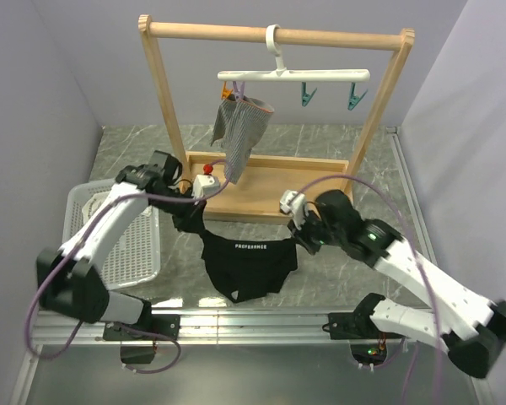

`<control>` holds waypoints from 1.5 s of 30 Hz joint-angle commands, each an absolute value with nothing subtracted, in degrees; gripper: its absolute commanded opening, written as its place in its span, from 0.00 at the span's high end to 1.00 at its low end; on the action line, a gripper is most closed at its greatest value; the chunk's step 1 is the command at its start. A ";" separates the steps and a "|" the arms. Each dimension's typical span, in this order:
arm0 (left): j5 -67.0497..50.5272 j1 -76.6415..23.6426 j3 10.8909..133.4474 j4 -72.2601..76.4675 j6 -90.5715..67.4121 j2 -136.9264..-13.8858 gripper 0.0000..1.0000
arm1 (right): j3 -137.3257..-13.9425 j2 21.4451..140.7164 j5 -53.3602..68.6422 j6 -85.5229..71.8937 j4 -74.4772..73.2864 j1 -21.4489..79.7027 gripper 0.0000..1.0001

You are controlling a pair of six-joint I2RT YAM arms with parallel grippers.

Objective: Clip the underwear to the hanger

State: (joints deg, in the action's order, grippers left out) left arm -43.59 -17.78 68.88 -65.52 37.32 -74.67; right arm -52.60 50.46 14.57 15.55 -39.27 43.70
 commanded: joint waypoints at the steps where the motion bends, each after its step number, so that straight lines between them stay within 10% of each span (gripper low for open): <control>1: -41.23 -15.82 69.34 -54.24 33.66 -81.72 0.95 | -51.50 59.30 9.23 15.12 -30.52 39.65 1.00; 5: -38.86 -13.37 72.07 -52.65 33.84 -90.69 0.61 | -54.05 71.09 10.37 12.23 -27.95 38.32 0.40; 7: -39.02 -11.17 72.68 -52.21 32.53 -90.79 0.30 | -55.54 72.15 10.46 11.17 -28.03 37.18 0.34; 10: -38.94 -6.69 71.72 -50.81 30.68 -88.25 0.17 | -53.88 71.28 10.81 10.72 -29.53 35.25 0.35; 20: -34.72 -13.08 58.28 -45.62 31.37 -83.49 0.38 | -52.38 79.17 12.48 13.96 -36.20 38.93 0.61; 45: -32.51 -30.05 46.15 -49.92 50.79 -75.94 0.54 | -61.60 95.19 9.75 13.54 -37.44 42.54 0.64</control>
State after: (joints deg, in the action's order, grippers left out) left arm -28.73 -28.10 47.31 -47.00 44.03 -78.19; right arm -57.69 96.86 7.51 15.40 -36.60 43.22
